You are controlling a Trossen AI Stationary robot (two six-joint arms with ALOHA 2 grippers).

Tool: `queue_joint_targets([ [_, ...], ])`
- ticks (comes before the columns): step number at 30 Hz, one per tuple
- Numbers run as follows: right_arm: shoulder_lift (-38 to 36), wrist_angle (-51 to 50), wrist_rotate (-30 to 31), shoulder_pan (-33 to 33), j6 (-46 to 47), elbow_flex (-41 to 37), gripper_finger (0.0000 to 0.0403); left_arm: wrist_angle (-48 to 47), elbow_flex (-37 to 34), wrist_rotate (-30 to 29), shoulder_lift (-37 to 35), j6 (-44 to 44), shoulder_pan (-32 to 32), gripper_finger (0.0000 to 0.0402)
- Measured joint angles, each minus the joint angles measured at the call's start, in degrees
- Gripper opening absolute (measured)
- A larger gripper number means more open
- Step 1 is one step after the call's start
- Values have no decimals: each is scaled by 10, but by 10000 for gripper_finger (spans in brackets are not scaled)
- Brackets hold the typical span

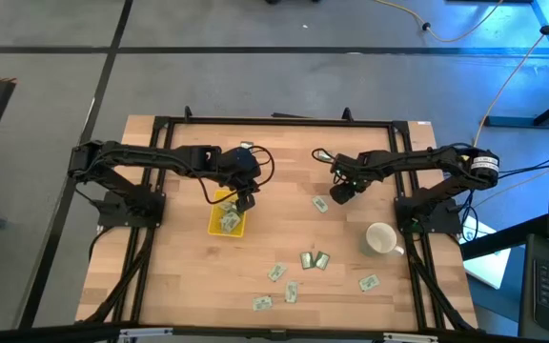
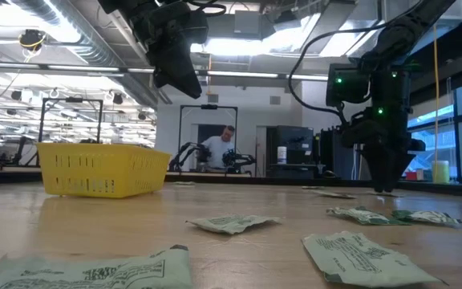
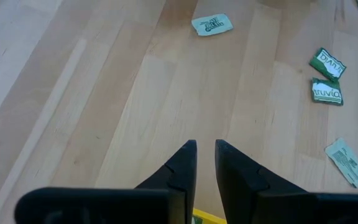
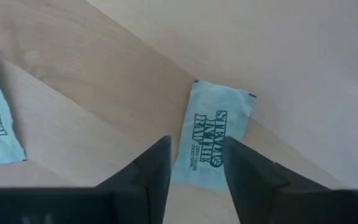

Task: Pick and place Stevia / Truvia into bins
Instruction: Put the white packet into the yellow bin

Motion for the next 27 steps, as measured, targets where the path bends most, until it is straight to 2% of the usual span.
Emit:
queue_joint_targets([
  [8, 0, 0, 0, 0, -1, 0, 80, 0, 0, 0, 0, 0, 0, 50],
  [12, 3, 1, 0, 0, -2, 0, 62, 0, 0, 0, 0, 0, 0, 51],
  [20, 42, -1, 3, 0, -16, 5, 72, 0, 0, 0, 0, 0, 0, 53],
  [27, 45, 1, 6, 1, -16, 4, 83, 0, 0, 0, 0, 0, 0, 50],
])
